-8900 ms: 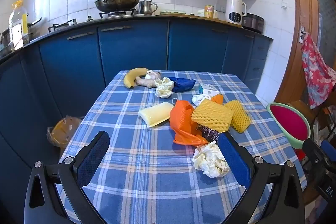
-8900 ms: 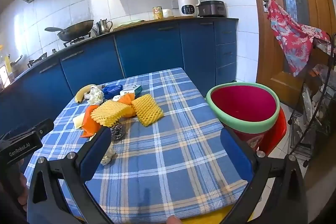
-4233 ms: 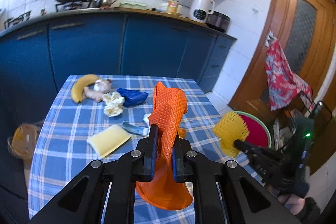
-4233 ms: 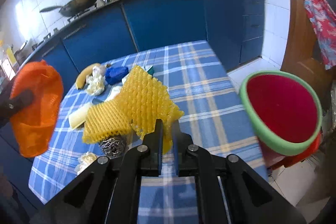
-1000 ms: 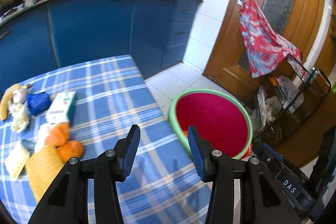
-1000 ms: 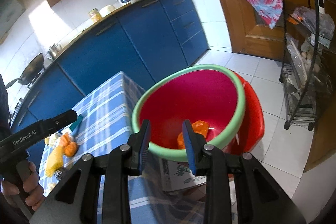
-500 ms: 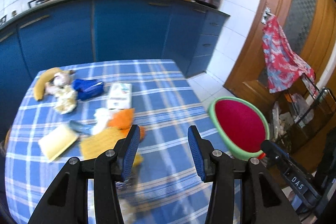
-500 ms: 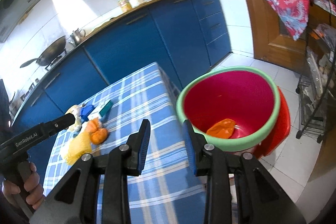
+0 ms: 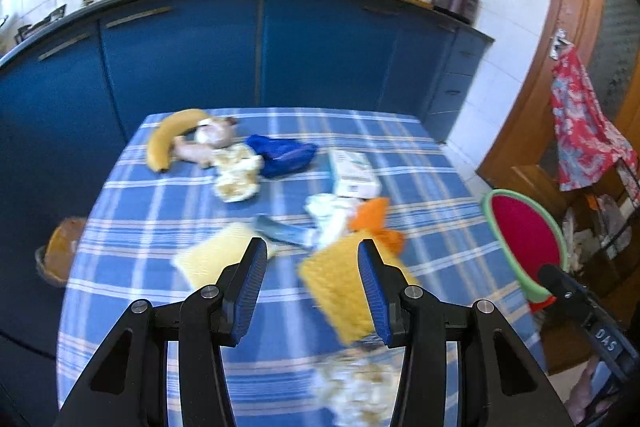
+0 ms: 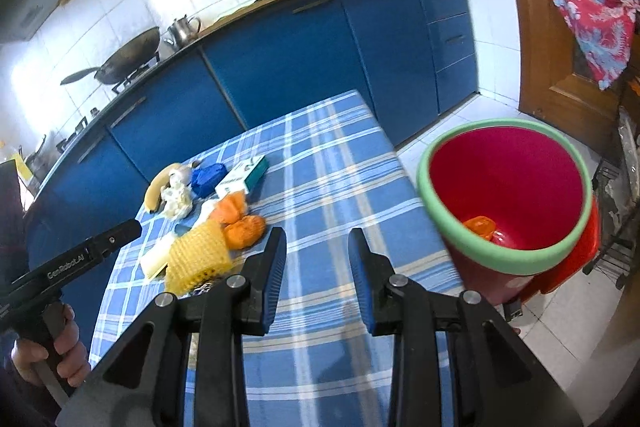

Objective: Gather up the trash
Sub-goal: 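Move both open tools back over the tablecloth items, then grasp the cream sponge with the left tool while the right tool grasps another yellow foam net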

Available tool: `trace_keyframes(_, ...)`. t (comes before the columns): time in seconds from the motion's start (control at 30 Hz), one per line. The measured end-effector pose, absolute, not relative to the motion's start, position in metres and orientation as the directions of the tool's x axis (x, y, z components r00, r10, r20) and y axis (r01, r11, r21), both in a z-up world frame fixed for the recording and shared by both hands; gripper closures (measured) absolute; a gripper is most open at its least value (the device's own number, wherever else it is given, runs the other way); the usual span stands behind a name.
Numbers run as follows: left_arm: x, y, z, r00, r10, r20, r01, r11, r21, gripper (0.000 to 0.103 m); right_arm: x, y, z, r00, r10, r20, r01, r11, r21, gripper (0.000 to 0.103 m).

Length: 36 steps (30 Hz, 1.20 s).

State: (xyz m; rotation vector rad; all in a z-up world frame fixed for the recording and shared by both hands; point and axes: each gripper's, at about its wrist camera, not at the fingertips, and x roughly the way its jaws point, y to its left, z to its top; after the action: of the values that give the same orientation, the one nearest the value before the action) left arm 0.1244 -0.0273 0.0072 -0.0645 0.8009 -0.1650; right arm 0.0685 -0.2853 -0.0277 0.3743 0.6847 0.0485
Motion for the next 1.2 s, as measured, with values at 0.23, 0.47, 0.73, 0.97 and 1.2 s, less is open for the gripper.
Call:
trace_keyframes(0.23,0.14,0.009,-0.012,0.659,-0.099,-0.745,0.069,0.995,-0.071,0.054,0.084,-0.261,-0.036,0.738,0.213,-0.641,0.05,0.929,0.366,0.068)
trace_keyframes(0.47,0.154,0.025,-0.034,0.616,-0.081,-0.784,0.067,0.996,-0.05,0.05,0.095,-0.237,-0.038,0.722,0.227,-0.653,0.028,0.934,0.356,0.062)
trace_keyframes(0.73,0.168,0.028,-0.053,0.581,-0.078,-0.81,0.108,0.994,-0.018,0.041,0.11,-0.217,-0.046,0.697,0.237,-0.677,0.035,0.932,0.362,0.05)
trace_keyframes(0.97,0.182,0.029,-0.068,0.555,-0.084,-0.827,0.134,0.991,-0.011,0.04,0.123,-0.196,-0.054,0.665,0.261,-0.7,0.008,0.934,0.356,0.046)
trace_keyframes(1.2,0.193,0.034,-0.076,0.55,-0.107,-0.828,0.129,0.991,-0.042,0.033,0.139,-0.182,-0.067,0.629,0.267,-0.73,0.002,0.939,0.345,0.045)
